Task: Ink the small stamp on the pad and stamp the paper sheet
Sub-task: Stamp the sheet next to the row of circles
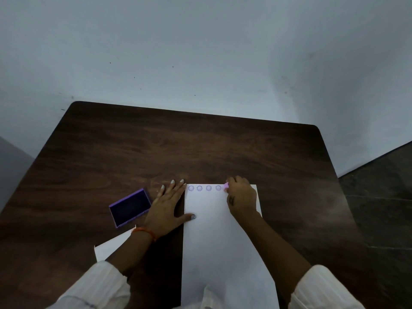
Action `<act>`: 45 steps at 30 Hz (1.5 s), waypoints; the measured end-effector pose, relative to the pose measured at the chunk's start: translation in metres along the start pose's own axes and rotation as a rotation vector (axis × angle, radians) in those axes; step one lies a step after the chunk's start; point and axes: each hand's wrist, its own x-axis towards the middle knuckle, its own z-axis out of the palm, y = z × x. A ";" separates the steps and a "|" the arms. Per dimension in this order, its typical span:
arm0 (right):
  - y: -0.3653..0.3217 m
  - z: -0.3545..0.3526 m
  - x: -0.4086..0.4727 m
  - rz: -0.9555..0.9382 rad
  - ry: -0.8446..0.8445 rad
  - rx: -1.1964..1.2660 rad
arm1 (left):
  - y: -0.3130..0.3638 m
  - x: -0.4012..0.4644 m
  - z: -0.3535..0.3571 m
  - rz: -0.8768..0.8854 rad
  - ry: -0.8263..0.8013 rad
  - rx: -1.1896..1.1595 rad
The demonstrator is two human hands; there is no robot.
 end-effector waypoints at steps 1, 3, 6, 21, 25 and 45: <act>0.000 0.000 0.001 -0.010 -0.008 -0.007 | 0.000 0.000 0.000 0.001 -0.003 -0.002; 0.001 -0.001 0.003 -0.023 -0.028 -0.027 | 0.000 0.001 0.000 0.002 -0.008 0.000; 0.003 -0.001 0.005 -0.026 -0.046 -0.033 | 0.001 0.000 0.000 0.005 0.001 -0.006; 0.012 0.003 0.003 -0.165 0.013 -0.016 | -0.001 -0.001 0.003 -0.004 -0.007 0.009; 0.008 0.004 0.001 -0.126 0.032 -0.004 | 0.000 -0.001 0.003 -0.003 0.004 0.003; 0.017 -0.021 -0.040 0.732 0.032 1.679 | 0.013 -0.038 -0.016 -0.111 0.221 -0.293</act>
